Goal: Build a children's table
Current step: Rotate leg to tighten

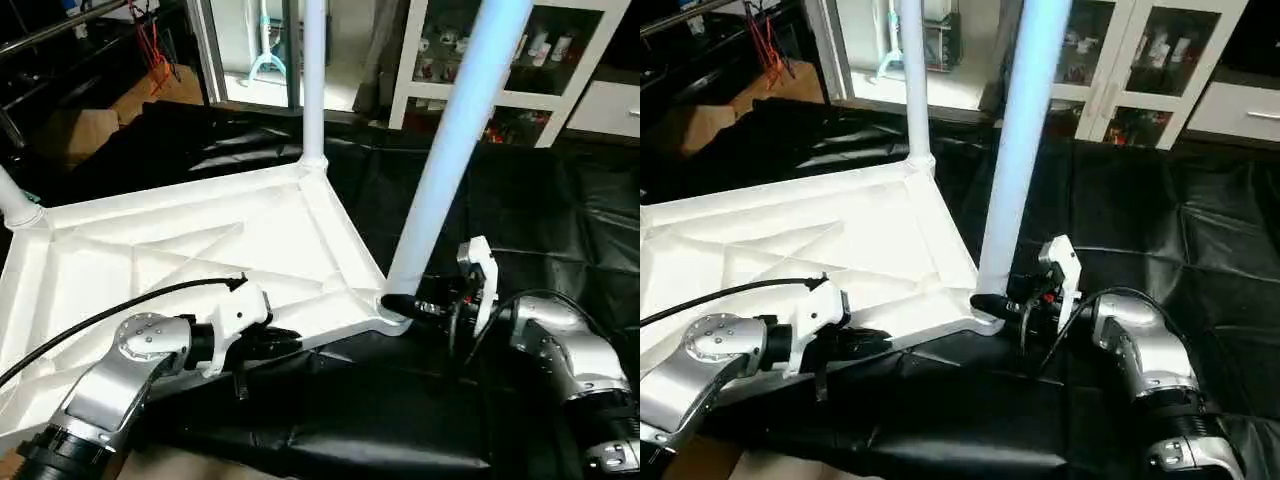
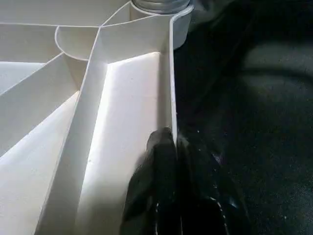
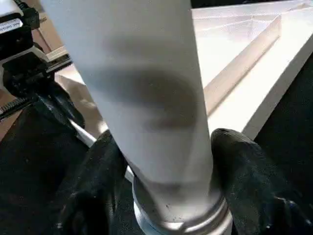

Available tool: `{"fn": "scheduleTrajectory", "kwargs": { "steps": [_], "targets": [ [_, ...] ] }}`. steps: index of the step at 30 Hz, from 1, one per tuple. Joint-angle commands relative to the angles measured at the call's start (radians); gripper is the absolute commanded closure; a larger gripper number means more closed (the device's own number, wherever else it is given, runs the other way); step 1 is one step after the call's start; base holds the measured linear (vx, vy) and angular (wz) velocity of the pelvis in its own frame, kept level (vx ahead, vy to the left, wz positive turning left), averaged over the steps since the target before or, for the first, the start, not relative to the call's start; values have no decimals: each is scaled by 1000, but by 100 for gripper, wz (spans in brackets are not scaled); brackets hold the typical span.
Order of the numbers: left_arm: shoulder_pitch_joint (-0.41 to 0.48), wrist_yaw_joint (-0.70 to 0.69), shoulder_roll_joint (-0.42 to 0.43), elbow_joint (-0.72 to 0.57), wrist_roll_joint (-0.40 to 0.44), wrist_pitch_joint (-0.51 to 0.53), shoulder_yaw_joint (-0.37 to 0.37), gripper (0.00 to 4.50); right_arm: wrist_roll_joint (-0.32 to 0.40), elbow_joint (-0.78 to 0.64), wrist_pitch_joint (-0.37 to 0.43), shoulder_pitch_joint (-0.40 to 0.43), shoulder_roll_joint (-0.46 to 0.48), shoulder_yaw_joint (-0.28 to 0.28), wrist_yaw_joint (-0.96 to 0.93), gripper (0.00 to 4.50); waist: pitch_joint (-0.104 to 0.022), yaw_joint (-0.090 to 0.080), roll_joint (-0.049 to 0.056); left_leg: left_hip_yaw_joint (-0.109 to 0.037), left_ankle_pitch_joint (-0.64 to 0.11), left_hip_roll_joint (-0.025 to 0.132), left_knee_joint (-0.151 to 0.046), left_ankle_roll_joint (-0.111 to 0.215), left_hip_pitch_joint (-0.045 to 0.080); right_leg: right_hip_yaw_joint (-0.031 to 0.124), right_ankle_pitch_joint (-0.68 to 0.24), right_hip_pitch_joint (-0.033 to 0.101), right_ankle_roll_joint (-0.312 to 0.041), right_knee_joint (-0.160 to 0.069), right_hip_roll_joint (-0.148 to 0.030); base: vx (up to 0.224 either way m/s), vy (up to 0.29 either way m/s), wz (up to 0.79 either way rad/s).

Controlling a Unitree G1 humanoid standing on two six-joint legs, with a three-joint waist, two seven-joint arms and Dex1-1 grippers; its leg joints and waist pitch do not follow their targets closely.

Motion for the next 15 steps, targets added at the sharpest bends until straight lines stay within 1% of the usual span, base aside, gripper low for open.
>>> {"fn": "scheduleTrajectory", "kwargs": {
  "steps": [1,2,3,4,5,6,7,8,9,10,11,12,13,14,15],
  "targets": [
    [18,-9,15,46,28,19,-38,450,8,8,6,-15,29,-21,-42,203,-37,2,-5,-18,-100,44,-66,79,27,16,127,19,-298,-59,-36,0,0,0],
    [18,-7,15,47,29,18,-37,450,5,11,2,-16,33,-21,-51,207,-36,1,-5,-19,-110,44,-67,76,27,17,111,19,-298,-61,-37,0,0,0],
    [14,5,12,53,38,18,-36,450,-19,26,-14,-18,48,-18,-97,208,-34,0,-4,-19,-116,45,-68,72,26,17,102,17,-296,-61,-37,0,0,0],
    [7,27,5,64,53,20,-36,450,-48,50,-34,-23,71,-19,-168,210,-32,-4,-5,-19,-137,44,-71,61,26,17,70,16,-293,-64,-37,0,0,0],
    [3,37,1,69,59,26,-37,450,-56,62,-36,-26,84,-25,-205,218,-31,-7,-5,-20,-151,44,-73,54,26,18,47,15,-292,-65,-37,0,0,0],
    [-8,69,-12,80,80,47,-43,450,-67,91,-36,-36,117,-44,-293,218,-29,-11,-4,-20,-179,45,-76,37,27,19,0,14,-287,-68,-38,0,0,0],
    [-15,88,-18,85,92,59,-47,450,-71,106,-35,-42,133,-54,-338,222,-26,-16,-2,-21,-216,46,-81,13,30,21,-54,9,-282,-72,-39,0,0,0],
    [-24,117,-31,96,107,70,-50,450,-78,127,-31,-49,153,-69,-405,224,-26,-17,-2,-22,-240,47,-82,-9,34,22,-94,7,-274,-75,-39,0,0,0],
    [-40,165,-63,111,118,106,-48,450,-90,161,-29,-60,187,-96,-529,226,-26,-20,-1,-22,-245,46,-84,-18,33,23,-99,7,-271,-75,-38,0,0,0],
    [-74,272,-139,138,131,186,-39,450,-106,224,-22,-75,244,-147,-755,226,-23,-22,1,-20,-254,48,-87,-45,35,25,-111,1,-268,-76,-38,0,0,0],
    [-97,347,-191,159,140,229,-28,450,-98,256,-16,-80,273,-176,-848,227,-19,-24,-2,-20,-305,46,-90,-71,41,27,-183,-7,-257,-82,-39,0,0,0],
    [-122,425,-255,184,146,269,-16,450,-72,286,-12,-85,310,-210,-927,229,-18,-21,-2,-22,-371,45,-90,-90,49,27,-268,-9,-234,-91,-41,0,0,0],
    [-146,480,-319,209,144,290,-14,450,-56,310,-19,-86,350,-234,-995,230,-14,-22,-2,-23,-389,46,-90,-95,51,31,-294,-15,-227,-97,-44,0,0,0],
    [-159,506,-355,222,142,298,-15,450,-47,322,-25,-86,373,-246,-1030,230,-21,-15,-5,-27,-389,44,-91,-99,52,29,-291,-11,-203,-101,-41,0,0,0],
    [-161,509,-359,223,142,299,-16,450,-47,323,-25,-86,376,-248,-1034,230,-22,-14,-3,-28,-387,44,-92,-100,50,28,-271,-12,-193,-98,-39,0,0,0]
  ]
}}
